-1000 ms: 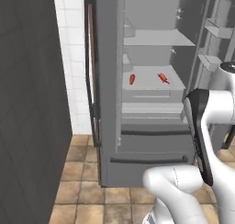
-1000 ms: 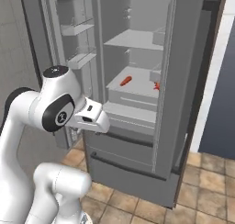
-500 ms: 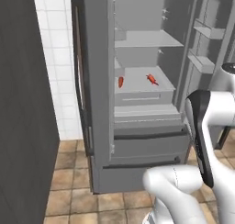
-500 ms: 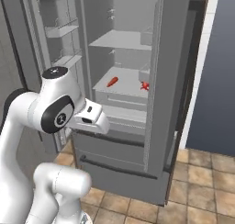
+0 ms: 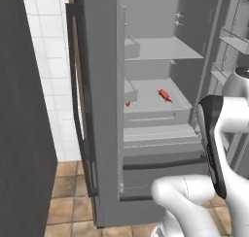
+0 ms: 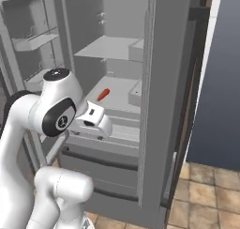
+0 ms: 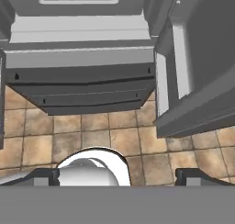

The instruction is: Place one carrot and one fish in each tupperware on the nearby counter, to pack two identical lunches.

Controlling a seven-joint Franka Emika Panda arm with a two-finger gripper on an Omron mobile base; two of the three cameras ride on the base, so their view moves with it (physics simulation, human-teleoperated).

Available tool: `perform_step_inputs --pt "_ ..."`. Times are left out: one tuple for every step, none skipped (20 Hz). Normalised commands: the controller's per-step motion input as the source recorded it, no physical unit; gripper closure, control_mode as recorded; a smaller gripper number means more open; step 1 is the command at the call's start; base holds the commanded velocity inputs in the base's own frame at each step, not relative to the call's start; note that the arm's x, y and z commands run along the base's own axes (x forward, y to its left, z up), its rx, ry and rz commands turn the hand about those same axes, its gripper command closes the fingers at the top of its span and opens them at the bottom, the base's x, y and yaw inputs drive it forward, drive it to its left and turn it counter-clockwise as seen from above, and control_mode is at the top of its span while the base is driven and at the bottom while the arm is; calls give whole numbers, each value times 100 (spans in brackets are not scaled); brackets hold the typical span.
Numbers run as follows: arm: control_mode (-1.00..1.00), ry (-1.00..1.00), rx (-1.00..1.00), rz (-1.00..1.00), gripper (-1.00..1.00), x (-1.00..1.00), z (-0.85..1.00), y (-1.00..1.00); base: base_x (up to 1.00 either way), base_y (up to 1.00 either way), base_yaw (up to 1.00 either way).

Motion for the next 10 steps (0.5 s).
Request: perform_step_inputs --pt "100 0 0 0 -100 0 0 0 56 0 0" --pt "100 0 0 0 -100 0 0 0 56 3 0" --pt "100 0 0 0 -100 0 0 0 59 4 0" --pt "100 0 0 0 -100 0 0 0 59 8 0" --pt "100 0 0 0 -100 0 0 0 63 10 0" --pt "100 0 0 0 -100 0 0 0 62 10 0" --pt "100 0 0 0 -100 0 0 0 63 10 0" --pt "100 0 0 0 -100 0 0 0 61 10 0" --pt "100 0 0 0 -100 0 0 0 56 11 0" --pt "100 0 0 0 -100 0 0 0 49 11 0"
